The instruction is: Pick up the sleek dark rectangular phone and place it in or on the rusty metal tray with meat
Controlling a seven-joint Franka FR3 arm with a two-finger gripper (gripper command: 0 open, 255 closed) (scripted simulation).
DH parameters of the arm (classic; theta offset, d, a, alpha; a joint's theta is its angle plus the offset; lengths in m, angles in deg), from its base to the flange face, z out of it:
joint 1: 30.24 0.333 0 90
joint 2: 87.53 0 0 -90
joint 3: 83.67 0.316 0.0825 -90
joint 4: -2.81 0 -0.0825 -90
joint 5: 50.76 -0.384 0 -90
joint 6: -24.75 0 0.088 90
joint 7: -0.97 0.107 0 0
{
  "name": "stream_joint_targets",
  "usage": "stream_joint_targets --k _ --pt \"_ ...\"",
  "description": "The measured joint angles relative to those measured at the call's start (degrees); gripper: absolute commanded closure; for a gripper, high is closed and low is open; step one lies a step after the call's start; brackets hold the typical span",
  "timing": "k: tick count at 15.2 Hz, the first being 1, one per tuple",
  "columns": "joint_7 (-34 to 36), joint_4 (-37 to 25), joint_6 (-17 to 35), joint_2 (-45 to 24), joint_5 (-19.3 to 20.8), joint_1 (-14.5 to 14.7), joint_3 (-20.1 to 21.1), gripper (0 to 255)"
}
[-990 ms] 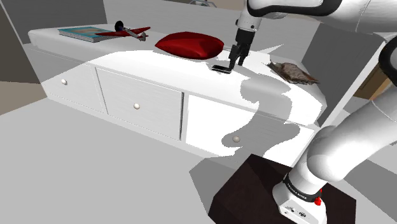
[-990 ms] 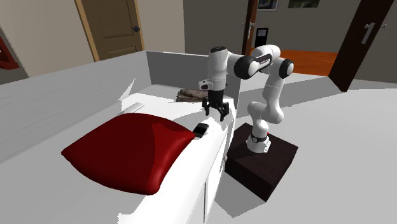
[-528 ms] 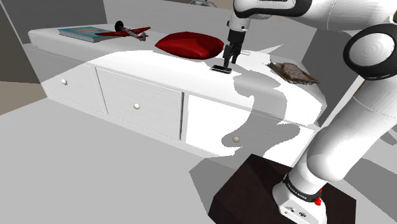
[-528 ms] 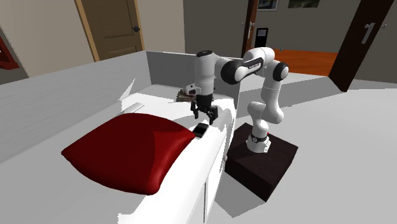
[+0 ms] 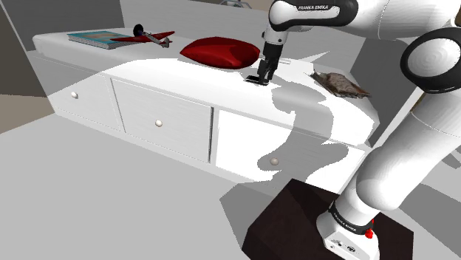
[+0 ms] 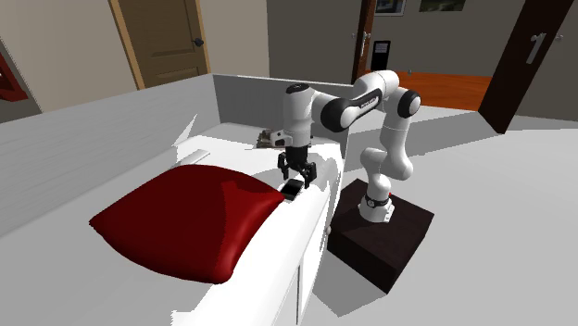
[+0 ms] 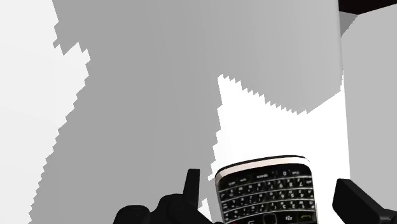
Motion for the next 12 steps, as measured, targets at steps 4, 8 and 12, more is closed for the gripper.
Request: stream_joint_targets --k 4,8,12 --pt "0.0 0.1 0.1 0.0 0.0 0.0 0.0 255" --pt "0.0 0.1 0.1 0.0 0.0 0.0 0.0 255" --pt "0.0 0.1 0.1 0.0 0.0 0.0 0.0 255"
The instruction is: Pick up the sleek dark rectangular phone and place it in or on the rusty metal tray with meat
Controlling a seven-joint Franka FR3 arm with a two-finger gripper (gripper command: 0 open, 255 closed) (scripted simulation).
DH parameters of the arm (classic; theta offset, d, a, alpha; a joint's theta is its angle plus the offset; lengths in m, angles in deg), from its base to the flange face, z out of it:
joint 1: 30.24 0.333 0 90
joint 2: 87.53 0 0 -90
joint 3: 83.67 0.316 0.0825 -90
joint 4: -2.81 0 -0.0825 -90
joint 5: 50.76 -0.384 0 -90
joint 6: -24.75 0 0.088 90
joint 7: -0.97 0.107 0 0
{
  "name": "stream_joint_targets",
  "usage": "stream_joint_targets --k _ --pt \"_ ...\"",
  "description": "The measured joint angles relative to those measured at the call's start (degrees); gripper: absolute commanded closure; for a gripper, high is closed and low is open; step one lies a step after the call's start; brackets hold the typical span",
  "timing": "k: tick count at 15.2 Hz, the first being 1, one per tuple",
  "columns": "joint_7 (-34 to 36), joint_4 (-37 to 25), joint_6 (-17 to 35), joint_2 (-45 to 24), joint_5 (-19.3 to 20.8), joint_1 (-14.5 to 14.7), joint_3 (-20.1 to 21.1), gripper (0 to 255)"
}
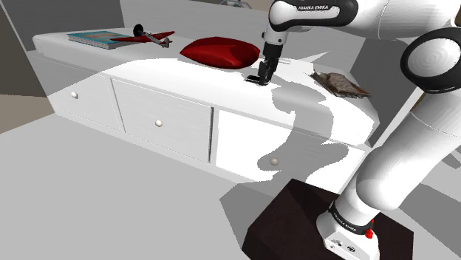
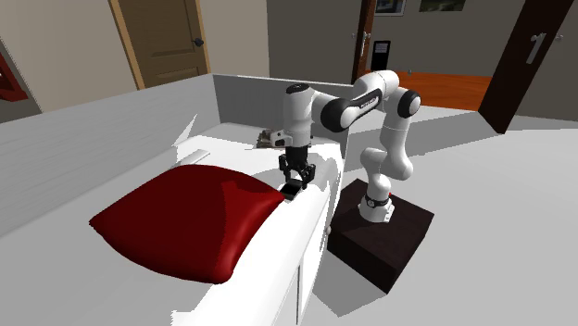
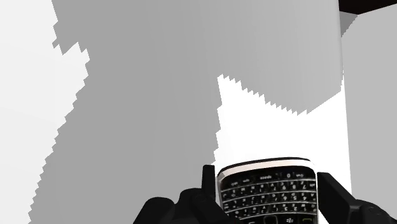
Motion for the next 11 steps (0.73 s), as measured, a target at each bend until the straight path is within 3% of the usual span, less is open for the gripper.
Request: stream_joint_targets --k 11 --pt "-0.2 -7.7 -6.4 -1.3 -0.2 -0.1 -0.1 255"
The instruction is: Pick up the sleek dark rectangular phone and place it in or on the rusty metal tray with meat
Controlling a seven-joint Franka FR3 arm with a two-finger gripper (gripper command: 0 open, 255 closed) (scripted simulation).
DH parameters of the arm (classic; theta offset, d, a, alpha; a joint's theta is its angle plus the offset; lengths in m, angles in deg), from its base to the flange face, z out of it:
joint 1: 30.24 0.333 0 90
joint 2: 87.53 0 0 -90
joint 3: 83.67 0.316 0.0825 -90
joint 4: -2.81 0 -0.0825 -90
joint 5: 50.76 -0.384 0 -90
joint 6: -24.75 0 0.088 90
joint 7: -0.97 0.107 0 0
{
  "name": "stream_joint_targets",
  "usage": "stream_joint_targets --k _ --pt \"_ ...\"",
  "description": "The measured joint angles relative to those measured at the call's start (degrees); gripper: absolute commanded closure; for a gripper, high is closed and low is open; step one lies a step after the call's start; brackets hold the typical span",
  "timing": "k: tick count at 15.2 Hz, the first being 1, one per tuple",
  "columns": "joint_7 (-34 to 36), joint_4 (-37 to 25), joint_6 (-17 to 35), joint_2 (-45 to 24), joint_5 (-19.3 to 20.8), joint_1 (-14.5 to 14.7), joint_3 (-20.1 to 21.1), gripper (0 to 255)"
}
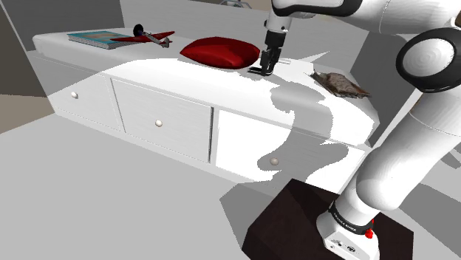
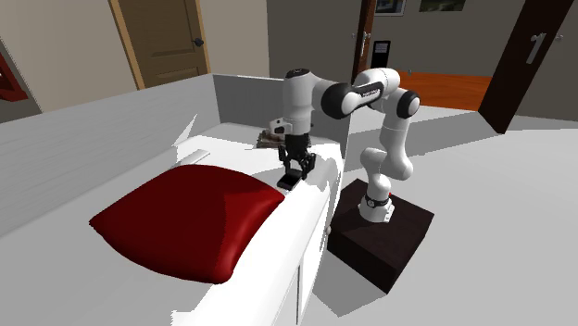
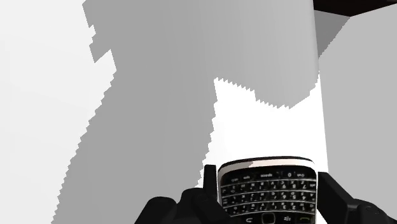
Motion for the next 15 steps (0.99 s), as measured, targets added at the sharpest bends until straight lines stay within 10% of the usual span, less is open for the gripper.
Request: stream_joint_targets --k 15 --pt "-0.5 -17.3 -12.7 -4.7 -0.9 -0.3 -0.4 255"
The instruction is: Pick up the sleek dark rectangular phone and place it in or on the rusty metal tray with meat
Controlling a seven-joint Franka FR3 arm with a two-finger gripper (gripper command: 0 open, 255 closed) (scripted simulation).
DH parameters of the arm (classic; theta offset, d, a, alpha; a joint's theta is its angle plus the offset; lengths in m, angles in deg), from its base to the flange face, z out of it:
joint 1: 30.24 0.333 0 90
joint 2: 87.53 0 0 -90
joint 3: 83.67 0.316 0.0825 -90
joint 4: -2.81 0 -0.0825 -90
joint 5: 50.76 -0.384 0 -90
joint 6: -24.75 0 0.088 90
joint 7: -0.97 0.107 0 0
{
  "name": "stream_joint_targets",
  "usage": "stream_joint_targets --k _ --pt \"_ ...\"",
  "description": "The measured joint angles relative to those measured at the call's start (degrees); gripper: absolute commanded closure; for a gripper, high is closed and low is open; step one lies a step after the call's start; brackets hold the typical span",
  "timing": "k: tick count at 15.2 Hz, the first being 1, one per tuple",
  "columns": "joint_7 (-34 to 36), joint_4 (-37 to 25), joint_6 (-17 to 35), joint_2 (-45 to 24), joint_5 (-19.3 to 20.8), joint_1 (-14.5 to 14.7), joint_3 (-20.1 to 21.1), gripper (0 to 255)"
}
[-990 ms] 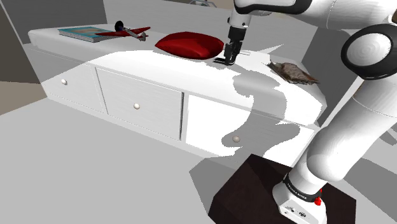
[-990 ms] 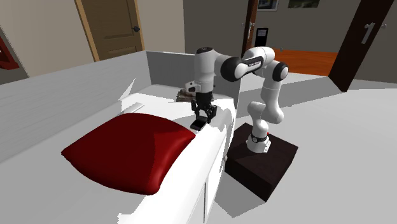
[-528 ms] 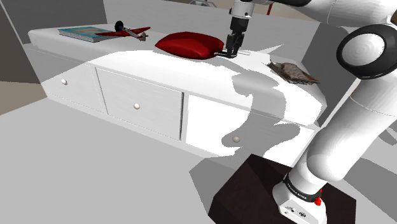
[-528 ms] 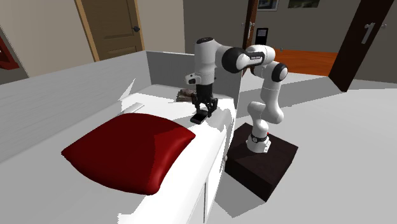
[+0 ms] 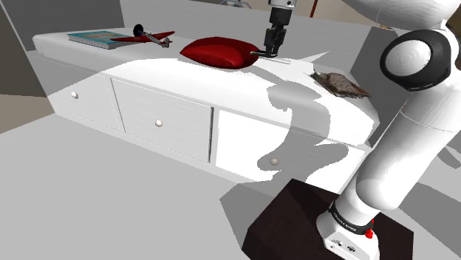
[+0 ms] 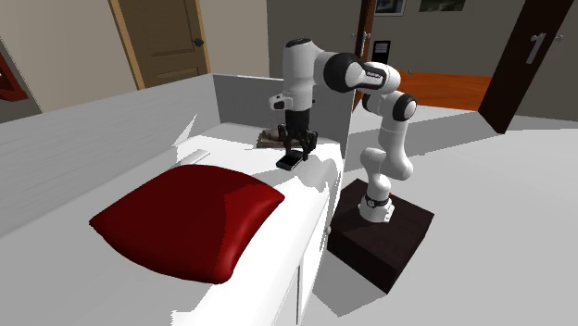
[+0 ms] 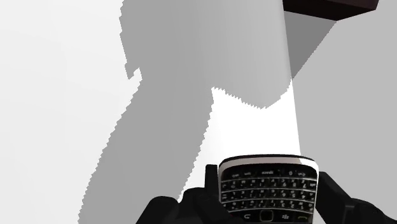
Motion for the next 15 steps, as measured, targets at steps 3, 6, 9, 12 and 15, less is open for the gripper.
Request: stream_joint_targets --k 3,6,9,12,15 --pt "-2.2 2.8 0.1 2.7 0.6 -1.1 -1.1 255" --pt "-5.7 5.3 0.2 5.1 1.2 -2.7 -2.8 255" --pt "-9.3 7.7 0.4 7.4 2.0 -4.4 -4.7 255" --pt "-13.0 9.2 0.0 9.4 2.8 -6.0 -6.7 255" --pt "-16.9 10.3 -0.1 10.7 3.5 -7.6 -9.0 255"
